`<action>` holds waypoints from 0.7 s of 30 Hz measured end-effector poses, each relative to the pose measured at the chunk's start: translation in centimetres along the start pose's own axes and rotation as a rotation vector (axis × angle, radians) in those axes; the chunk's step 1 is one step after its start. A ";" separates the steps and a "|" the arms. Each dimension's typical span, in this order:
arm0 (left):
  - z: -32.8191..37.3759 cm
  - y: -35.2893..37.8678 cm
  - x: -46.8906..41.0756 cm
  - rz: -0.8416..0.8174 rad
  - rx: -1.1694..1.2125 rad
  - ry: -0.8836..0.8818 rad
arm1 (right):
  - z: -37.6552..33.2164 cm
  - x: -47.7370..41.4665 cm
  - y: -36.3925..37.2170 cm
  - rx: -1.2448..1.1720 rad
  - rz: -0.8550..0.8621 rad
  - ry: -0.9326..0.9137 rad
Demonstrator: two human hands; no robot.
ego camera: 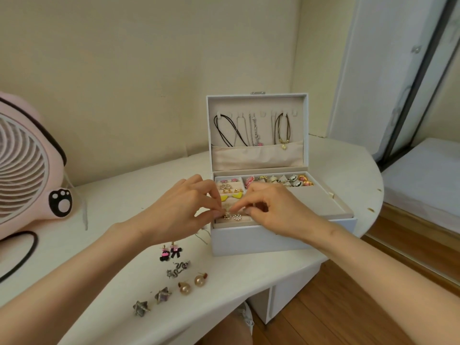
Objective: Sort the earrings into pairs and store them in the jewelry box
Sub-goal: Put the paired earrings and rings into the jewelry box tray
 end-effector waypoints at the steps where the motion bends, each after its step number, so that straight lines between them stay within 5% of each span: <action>1: 0.0 -0.1 -0.1 0.013 -0.010 -0.004 | 0.0 -0.1 0.1 0.023 -0.017 0.001; 21: -0.2 0.2 0.3 0.055 -0.006 0.020 | 0.3 -0.2 0.3 0.023 -0.034 -0.012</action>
Point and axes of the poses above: each hand's wrist, its own x-axis away from the middle knuckle, its own y-axis out of the palm, z = x × y, the point moved 4 cm from there along -x, towards the middle knuckle, and after that the axes turned 13 degrees about -x, right-handed, at the moved point
